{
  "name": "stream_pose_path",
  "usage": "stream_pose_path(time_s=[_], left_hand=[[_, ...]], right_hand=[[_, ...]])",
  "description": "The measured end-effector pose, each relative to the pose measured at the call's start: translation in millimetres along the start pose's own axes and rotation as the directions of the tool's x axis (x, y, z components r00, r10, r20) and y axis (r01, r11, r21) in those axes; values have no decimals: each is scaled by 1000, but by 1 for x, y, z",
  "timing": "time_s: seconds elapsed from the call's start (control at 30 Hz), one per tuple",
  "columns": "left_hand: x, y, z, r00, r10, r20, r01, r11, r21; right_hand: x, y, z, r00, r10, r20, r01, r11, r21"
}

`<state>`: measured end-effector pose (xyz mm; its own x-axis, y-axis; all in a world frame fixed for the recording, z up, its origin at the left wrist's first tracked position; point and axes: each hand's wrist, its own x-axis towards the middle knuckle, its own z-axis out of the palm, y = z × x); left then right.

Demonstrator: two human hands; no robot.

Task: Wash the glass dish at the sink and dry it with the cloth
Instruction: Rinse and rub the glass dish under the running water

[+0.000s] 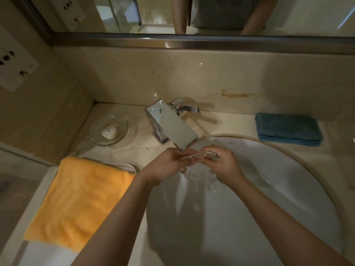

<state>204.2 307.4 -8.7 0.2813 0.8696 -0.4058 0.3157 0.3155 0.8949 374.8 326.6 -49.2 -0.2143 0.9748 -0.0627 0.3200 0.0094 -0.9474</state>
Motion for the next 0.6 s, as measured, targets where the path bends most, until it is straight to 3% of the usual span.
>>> stream_pose_path(time_s=[0.07, 0.27, 0.47, 0.6], left_hand=[[0, 0, 1, 1000, -21, -20, 21, 1000, -14], [8, -2, 4, 990, -91, -109, 107, 983, 150], [9, -4, 5, 977, -200, 69, 183, 963, 199], [7, -11, 4, 978, -189, 91, 184, 981, 61]], right_hand=[[1, -1, 4, 999, -30, -28, 29, 998, -50], [3, -10, 10, 999, -33, 3, 33, 989, -146], [3, -25, 13, 995, 23, 98, -6, 985, -172], [6, -32, 10, 986, 17, 164, 18, 978, -210]])
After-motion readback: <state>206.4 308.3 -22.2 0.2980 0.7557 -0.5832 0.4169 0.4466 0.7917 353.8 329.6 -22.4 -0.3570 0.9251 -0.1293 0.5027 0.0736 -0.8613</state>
